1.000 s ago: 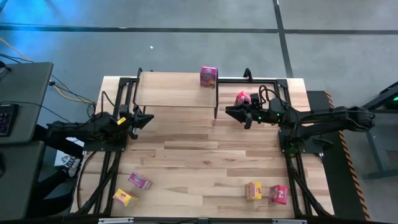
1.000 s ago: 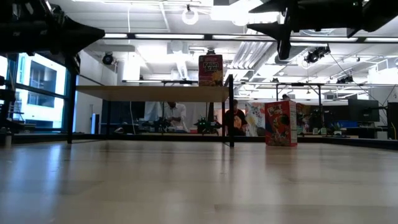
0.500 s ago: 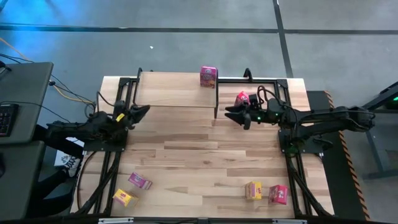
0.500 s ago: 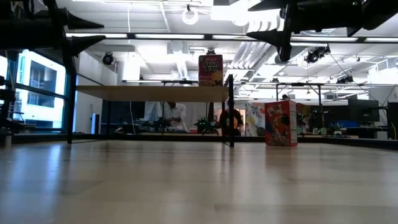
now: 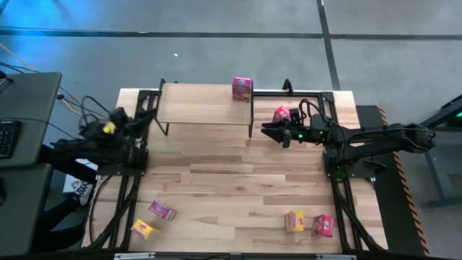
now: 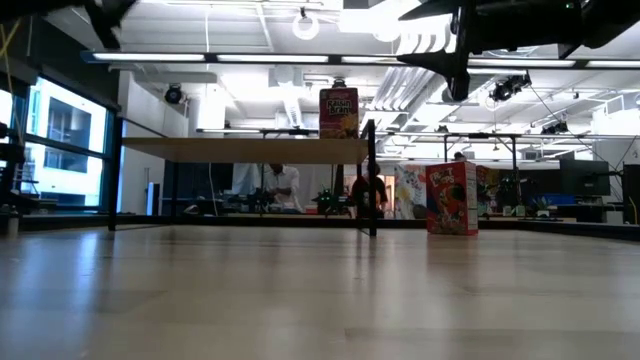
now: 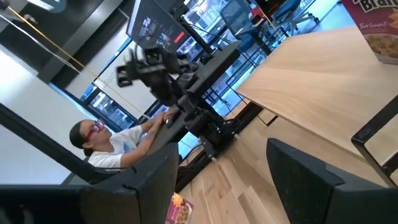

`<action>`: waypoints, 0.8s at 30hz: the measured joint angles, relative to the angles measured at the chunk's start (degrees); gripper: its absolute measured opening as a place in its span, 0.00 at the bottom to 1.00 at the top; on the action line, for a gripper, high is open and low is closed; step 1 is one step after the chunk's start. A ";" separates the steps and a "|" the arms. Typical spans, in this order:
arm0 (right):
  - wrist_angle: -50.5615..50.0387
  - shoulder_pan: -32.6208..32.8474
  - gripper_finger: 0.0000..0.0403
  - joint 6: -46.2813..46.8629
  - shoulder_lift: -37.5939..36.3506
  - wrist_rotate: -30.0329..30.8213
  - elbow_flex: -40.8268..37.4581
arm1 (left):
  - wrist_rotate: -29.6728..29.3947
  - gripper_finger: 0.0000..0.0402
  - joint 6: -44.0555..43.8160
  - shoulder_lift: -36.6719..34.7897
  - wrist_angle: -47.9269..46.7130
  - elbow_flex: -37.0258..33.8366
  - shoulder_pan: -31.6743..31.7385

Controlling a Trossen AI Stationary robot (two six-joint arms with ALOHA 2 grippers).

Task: Stack cereal on shelf
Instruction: Put the purple cereal box on the shelf aligned with the other purple cereal box

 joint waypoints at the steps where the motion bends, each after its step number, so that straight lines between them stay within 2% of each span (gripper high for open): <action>1: 0.00 0.02 0.60 0.22 0.00 0.17 0.00 | 0.83 0.67 1.07 1.15 -0.05 1.85 0.00; 8: -0.02 0.04 0.60 4.02 0.00 3.63 0.02 | 10.26 0.67 4.73 13.36 -0.75 15.44 0.00; 10: 0.00 0.04 0.60 4.04 0.00 3.64 0.02 | 14.22 0.67 4.10 17.18 -4.48 19.38 0.00; 12: 0.00 0.04 0.60 3.98 0.00 3.62 0.04 | 18.06 0.67 3.86 20.53 -14.05 24.20 0.00; 18: -0.02 0.04 0.60 3.85 0.00 1.79 0.04 | 25.28 0.67 0.97 31.13 -54.39 41.78 -1.53; 21: -0.09 0.04 0.60 2.75 0.00 1.23 0.04 | 26.03 0.67 -0.19 37.18 -68.15 49.20 -5.01; 24: -0.28 0.04 0.60 1.03 0.00 0.36 0.04 | 25.32 0.67 -0.60 43.37 -77.44 54.95 -10.35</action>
